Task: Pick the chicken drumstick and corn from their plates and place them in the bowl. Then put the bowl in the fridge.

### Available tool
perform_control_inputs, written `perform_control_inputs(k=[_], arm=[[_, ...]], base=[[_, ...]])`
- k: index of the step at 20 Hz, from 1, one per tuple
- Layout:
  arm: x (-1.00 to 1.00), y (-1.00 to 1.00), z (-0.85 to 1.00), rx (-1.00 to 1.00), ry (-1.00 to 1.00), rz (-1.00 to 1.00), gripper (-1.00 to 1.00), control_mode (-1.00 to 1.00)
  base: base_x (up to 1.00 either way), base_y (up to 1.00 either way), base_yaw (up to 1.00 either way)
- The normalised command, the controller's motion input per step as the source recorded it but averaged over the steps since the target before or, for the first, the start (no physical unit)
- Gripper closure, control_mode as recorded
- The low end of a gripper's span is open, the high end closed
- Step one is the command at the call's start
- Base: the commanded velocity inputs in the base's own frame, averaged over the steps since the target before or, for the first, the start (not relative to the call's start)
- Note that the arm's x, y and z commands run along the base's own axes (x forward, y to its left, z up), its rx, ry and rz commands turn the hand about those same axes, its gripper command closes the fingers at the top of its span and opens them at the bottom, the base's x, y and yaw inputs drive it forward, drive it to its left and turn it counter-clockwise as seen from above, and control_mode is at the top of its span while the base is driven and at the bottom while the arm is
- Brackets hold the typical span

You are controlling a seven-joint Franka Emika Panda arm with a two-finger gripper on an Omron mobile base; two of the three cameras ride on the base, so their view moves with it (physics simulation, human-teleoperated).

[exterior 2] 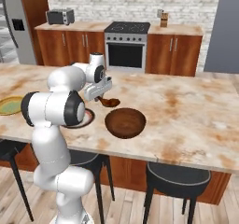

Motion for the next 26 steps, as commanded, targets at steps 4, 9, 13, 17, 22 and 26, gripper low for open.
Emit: perform_control_inputs(k=[4, 9, 13, 17, 22, 26], arm=[[0.00, 0.00, 0.00, 0.00, 0.00, 0.00, 1.00, 1.00], [0.00, 0.00, 0.00, 0.00, 0.00, 0.00, 1.00, 1.00], [0.00, 0.00, 0.00, 0.00, 0.00, 0.00, 1.00, 1.00], [0.00, 0.00, 0.00, 0.00, 0.00, 0.00, 1.00, 1.00], [0.00, 0.00, 0.00, 0.00, 0.00, 0.00, 1.00, 1.00], [0.00, 0.00, 0.00, 0.00, 0.00, 0.00, 1.00, -1.00]], base=[[0.49, -0.22, 0.05], [0.37, -0.02, 0.03], [0.00, 0.00, 0.00], [0.00, 0.00, 0.00], [0.00, 0.00, 0.00], [0.00, 0.00, 0.00]])
